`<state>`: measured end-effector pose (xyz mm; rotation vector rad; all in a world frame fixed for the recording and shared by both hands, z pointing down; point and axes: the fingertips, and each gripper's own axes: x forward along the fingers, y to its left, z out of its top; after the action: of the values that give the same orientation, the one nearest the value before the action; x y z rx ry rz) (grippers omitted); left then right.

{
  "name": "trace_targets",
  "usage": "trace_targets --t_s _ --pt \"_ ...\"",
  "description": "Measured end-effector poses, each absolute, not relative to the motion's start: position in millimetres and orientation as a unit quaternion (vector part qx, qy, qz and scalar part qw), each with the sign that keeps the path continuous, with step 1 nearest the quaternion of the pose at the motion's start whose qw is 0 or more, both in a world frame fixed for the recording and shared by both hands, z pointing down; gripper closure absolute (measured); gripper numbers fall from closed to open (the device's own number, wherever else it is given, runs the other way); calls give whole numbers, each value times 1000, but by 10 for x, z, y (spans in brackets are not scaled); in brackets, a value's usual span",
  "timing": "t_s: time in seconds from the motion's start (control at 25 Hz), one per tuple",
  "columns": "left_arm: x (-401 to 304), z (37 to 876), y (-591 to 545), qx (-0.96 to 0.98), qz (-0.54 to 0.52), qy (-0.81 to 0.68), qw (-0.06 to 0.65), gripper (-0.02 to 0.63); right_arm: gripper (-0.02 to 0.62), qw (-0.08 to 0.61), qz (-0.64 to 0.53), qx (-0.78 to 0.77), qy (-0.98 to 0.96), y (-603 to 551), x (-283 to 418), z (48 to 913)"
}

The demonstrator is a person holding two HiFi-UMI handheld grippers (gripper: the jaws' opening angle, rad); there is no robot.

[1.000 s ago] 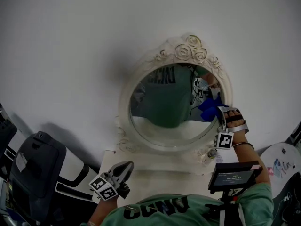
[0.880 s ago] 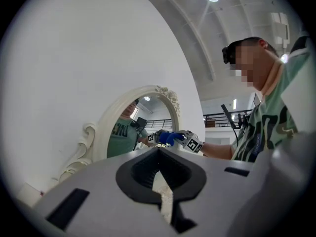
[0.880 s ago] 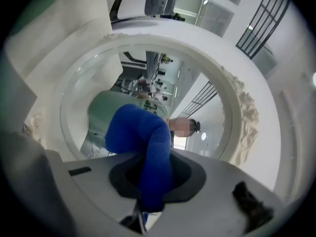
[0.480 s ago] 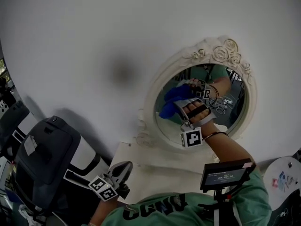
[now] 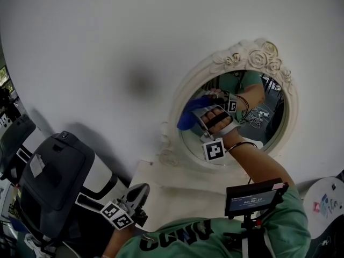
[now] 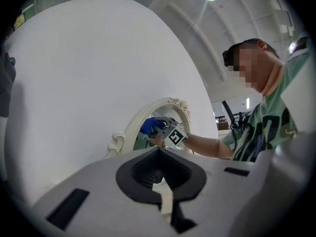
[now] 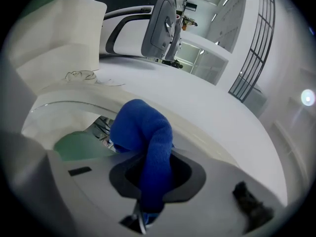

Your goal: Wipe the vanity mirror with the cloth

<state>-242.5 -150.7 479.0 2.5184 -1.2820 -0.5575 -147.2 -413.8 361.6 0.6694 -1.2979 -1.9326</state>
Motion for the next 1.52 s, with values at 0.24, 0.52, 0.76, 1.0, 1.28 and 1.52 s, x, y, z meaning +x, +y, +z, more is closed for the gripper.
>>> trace_targets --t_s 0.24,0.52,0.76,1.0,1.28,1.52 --pt "-2013 4689 -1735 891 -176 -398 130 606 546 395 -725 287 -485 -4151 -408 3714" --pt "-1313 4591 -1968 920 -163 -330 134 606 546 499 -659 336 -452 -4160 1378 3918" --pt "-939 4573 -2051 931 -157 -300 137 606 546 554 -607 375 -429 -4203 2314 3933" --pt "-960 4575 -2000 929 -159 -307 133 606 545 563 -587 388 -434 -4205 2327 3918" --pt "-1398 4632 -1844 912 -169 -349 134 606 545 485 -649 348 -471 -3970 1245 3708" --pt "-1787 4694 -1657 897 -180 -383 130 606 545 387 -724 266 -505 -3882 -529 3829"
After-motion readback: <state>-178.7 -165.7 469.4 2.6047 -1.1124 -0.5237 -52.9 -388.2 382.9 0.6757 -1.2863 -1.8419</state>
